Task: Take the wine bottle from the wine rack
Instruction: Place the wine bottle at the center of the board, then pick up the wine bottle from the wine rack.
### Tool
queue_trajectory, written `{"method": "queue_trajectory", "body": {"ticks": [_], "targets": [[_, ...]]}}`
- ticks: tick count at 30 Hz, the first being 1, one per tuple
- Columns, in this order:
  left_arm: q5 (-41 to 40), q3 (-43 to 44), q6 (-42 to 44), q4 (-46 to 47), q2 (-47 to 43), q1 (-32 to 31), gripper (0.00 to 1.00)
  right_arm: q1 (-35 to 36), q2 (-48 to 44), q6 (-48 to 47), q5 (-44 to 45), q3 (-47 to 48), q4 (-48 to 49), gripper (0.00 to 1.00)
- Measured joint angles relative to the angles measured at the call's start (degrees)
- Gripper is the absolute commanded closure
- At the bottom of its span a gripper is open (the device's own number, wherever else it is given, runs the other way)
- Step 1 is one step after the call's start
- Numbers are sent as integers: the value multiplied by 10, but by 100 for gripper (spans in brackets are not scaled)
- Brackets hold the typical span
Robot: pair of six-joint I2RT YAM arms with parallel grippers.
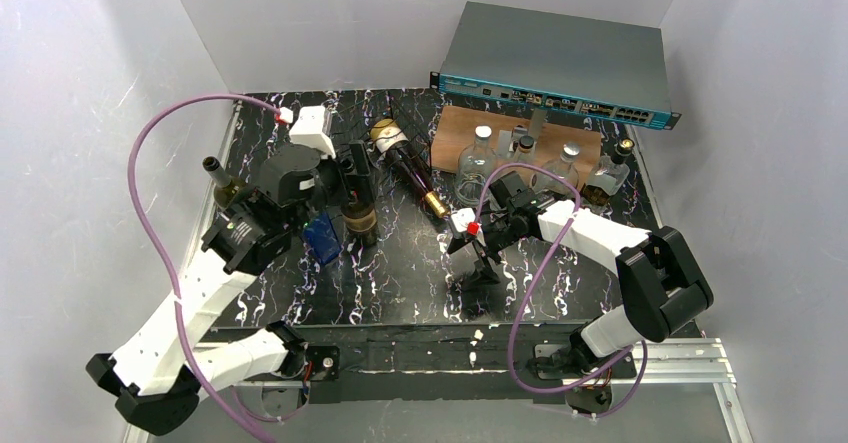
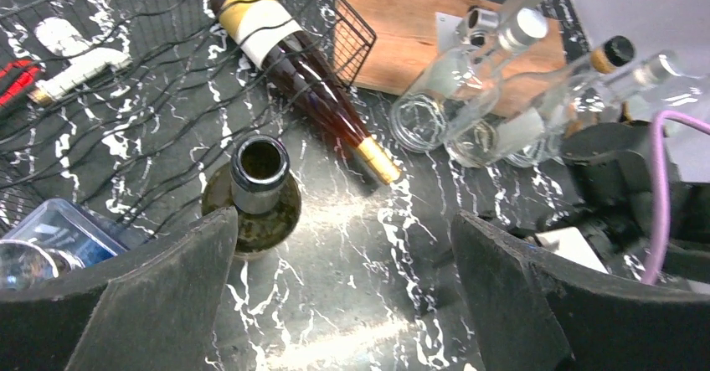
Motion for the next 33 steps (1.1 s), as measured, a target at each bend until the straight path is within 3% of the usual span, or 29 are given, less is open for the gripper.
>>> {"method": "queue_trajectory", "body": {"ticks": [16, 23, 33], "targets": [[176, -48, -23, -20, -116, 0, 2, 0, -24, 13, 42, 3, 0, 2], [276, -149, 20, -3, -184, 0, 2, 0, -56, 71, 80, 26, 9, 2], [308, -300, 117, 25, -277, 0, 2, 35, -41, 220, 206, 136, 14, 2]]}}
